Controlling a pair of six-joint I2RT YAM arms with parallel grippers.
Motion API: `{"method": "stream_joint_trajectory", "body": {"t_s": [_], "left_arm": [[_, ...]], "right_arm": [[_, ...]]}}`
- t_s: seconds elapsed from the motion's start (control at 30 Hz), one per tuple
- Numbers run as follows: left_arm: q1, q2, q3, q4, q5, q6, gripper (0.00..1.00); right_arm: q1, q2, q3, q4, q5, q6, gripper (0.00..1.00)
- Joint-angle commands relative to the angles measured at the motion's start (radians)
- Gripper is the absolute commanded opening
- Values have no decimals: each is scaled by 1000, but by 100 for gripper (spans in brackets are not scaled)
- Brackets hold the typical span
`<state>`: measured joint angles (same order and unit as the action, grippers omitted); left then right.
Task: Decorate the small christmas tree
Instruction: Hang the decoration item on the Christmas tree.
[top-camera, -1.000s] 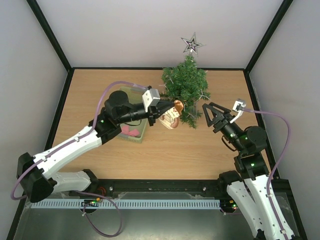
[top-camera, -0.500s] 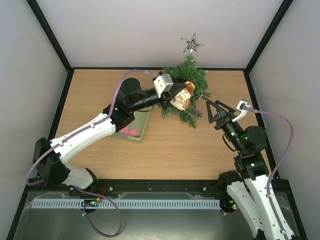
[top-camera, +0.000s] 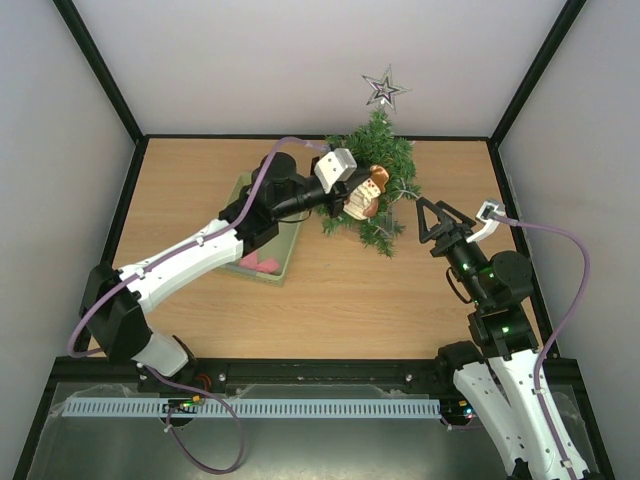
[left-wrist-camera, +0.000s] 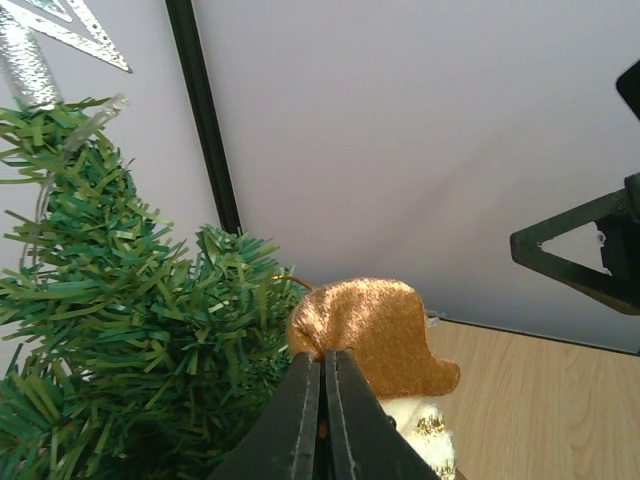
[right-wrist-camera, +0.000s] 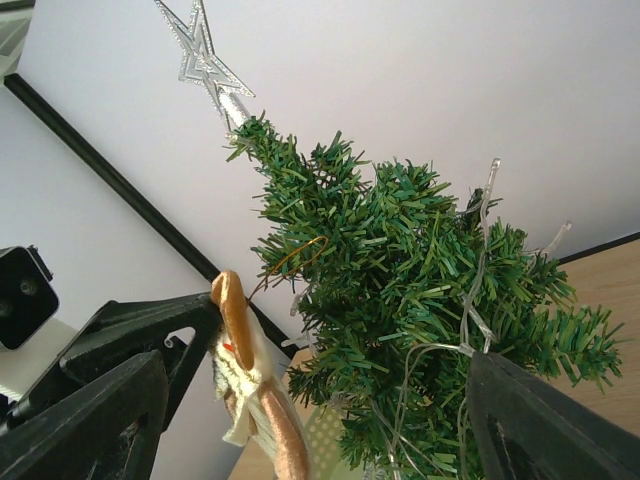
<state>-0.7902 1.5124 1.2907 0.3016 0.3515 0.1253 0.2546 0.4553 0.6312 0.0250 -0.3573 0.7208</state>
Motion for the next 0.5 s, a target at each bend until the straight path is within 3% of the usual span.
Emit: {"method": "stream_joint_trajectory", "body": {"t_s": [0.0, 0.47], "left_arm": [[11, -3, 6, 12, -14, 19, 2], [11, -22, -63, 31, -15, 57, 2]], "right_arm": [[-1, -7, 28, -8, 0, -14, 80], [0, 67, 38, -9, -64, 6, 79]]}}
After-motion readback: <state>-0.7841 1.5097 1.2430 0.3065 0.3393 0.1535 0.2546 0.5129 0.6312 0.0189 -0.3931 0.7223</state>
